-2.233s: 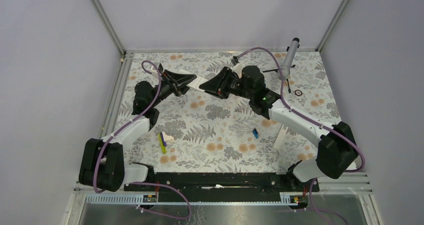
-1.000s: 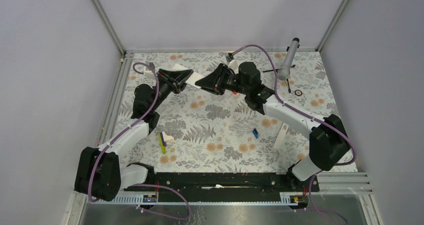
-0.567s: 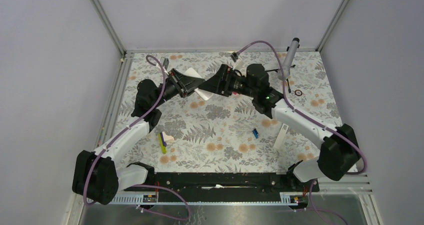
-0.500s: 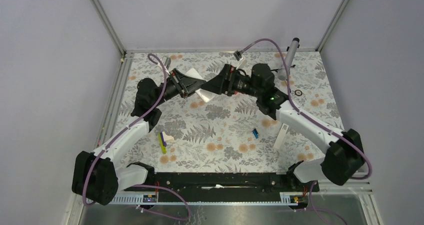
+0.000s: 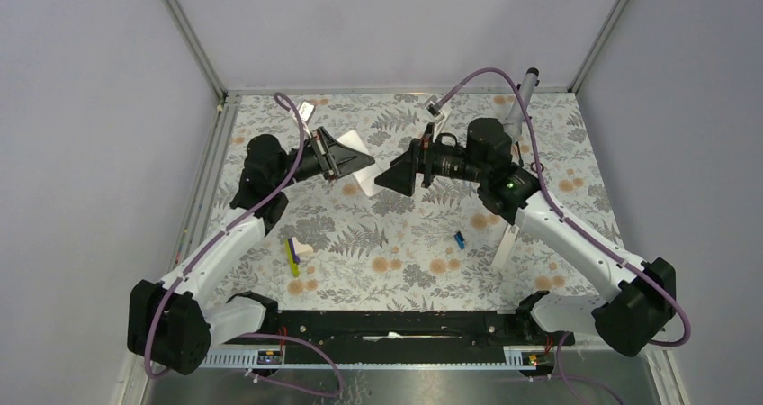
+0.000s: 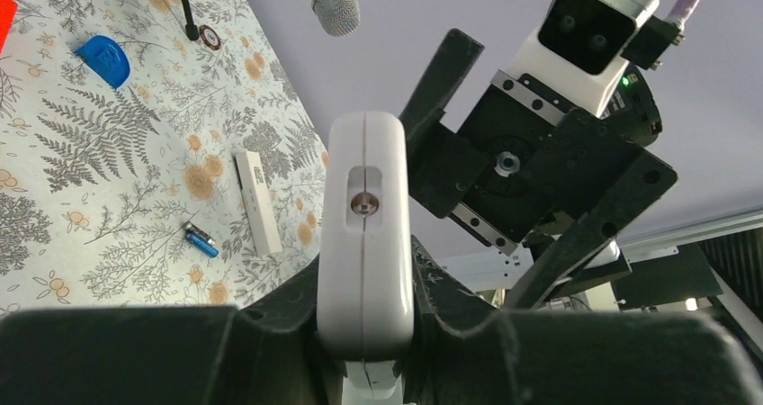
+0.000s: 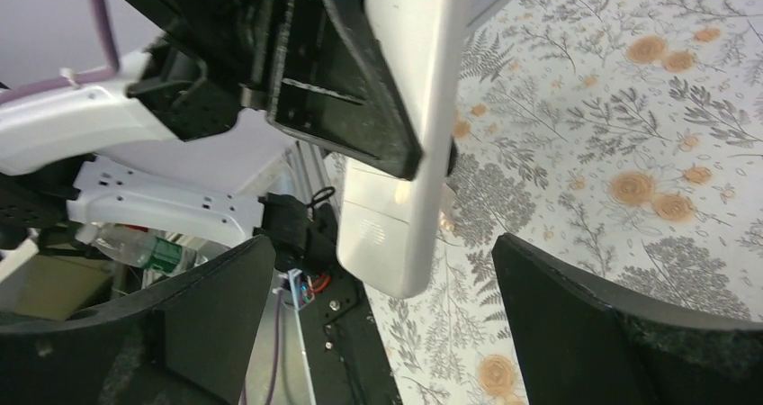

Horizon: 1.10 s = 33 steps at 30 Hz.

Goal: Load the batteries into the remote control

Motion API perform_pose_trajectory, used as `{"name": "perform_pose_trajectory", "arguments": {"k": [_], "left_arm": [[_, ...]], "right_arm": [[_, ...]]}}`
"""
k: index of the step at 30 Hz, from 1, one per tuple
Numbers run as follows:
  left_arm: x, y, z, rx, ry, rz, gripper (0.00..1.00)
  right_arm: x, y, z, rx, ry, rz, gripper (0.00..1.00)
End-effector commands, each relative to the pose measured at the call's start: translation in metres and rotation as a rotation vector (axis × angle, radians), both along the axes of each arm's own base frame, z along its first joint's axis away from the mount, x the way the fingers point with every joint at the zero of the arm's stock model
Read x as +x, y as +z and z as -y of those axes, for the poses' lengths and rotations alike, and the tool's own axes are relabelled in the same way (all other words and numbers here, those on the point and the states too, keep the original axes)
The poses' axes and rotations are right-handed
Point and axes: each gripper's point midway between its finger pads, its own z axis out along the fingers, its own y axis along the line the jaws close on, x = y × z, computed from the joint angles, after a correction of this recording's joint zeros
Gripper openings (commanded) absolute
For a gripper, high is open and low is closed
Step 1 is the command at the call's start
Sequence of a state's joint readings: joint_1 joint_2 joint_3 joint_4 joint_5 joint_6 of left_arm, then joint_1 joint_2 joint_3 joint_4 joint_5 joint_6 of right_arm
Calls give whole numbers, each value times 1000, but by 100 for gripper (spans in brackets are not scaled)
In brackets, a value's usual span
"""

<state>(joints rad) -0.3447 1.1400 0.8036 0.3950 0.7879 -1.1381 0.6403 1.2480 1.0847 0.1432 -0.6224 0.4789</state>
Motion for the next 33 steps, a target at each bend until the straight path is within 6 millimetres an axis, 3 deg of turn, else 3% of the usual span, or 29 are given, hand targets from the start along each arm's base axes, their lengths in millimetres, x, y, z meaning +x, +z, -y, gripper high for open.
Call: {"name": "perform_pose_trajectory", "arguments": {"k": [1, 10, 20, 27, 33], "left_arm": [[-18, 34, -3, 17, -43, 177, 0], [-30, 40, -4, 46, -86, 225, 0], [-40, 49, -3, 48, -140, 278, 0], [-43, 48, -2, 64, -167, 290, 0], [-46, 48, -1, 73, -192, 298, 0]], "right_arm": [[1, 4, -2, -46, 45, 82, 100], [-25, 42, -11, 91, 213, 121, 88], [-29, 35, -15, 46, 276, 66, 88], [-37, 34, -20, 43, 367, 28, 65], [-39, 27, -20, 36, 396, 21, 64]]}}
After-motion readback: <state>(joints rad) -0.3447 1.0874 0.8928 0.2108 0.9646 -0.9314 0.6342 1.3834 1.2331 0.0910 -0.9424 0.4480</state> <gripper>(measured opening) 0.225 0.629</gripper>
